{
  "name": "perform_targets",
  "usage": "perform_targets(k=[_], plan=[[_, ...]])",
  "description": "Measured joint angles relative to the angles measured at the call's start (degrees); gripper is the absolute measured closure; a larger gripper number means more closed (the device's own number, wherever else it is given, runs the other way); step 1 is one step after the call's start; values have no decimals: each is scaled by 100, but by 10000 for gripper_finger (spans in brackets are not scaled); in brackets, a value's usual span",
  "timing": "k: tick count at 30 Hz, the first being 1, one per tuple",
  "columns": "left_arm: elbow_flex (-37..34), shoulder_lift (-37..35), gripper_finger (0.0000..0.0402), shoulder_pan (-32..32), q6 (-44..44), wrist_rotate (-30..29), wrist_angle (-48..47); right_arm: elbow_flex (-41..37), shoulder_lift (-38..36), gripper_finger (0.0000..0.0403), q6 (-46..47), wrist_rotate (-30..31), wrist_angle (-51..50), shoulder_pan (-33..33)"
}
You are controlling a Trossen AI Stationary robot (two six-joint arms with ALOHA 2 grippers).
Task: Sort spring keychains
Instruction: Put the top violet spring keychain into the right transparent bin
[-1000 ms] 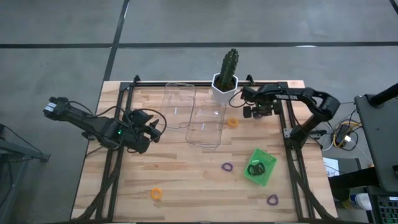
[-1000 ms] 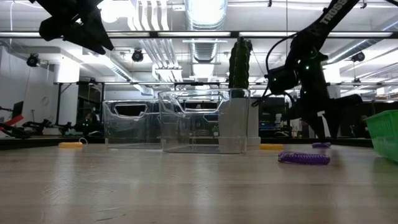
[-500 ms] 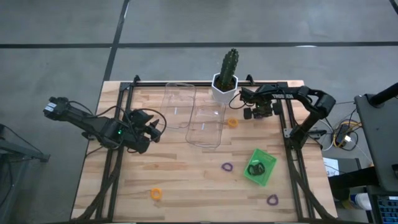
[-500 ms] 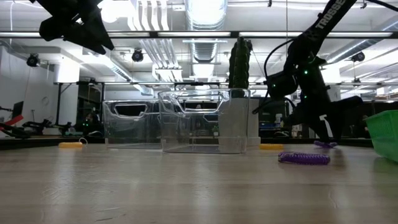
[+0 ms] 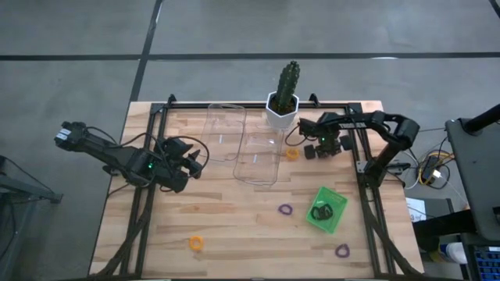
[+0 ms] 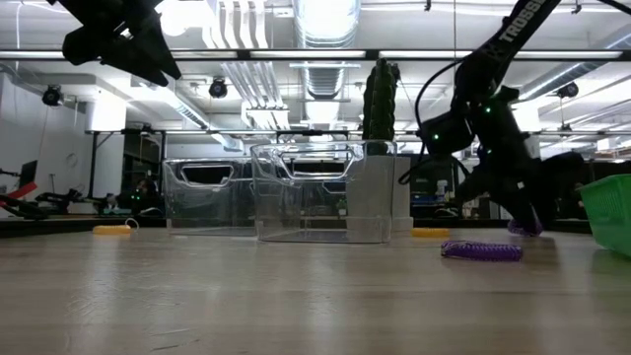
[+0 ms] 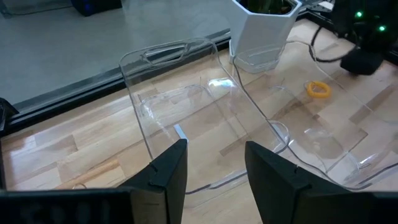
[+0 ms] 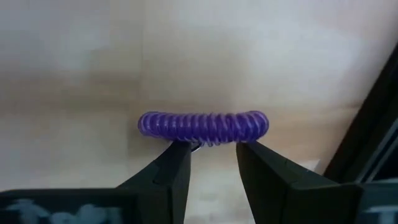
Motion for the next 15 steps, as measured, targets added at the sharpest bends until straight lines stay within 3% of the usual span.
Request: perform_targets(k=[15], plan=[[0,0,248,1,39,0,4,2,-9,275,-96,-484,-69,583]])
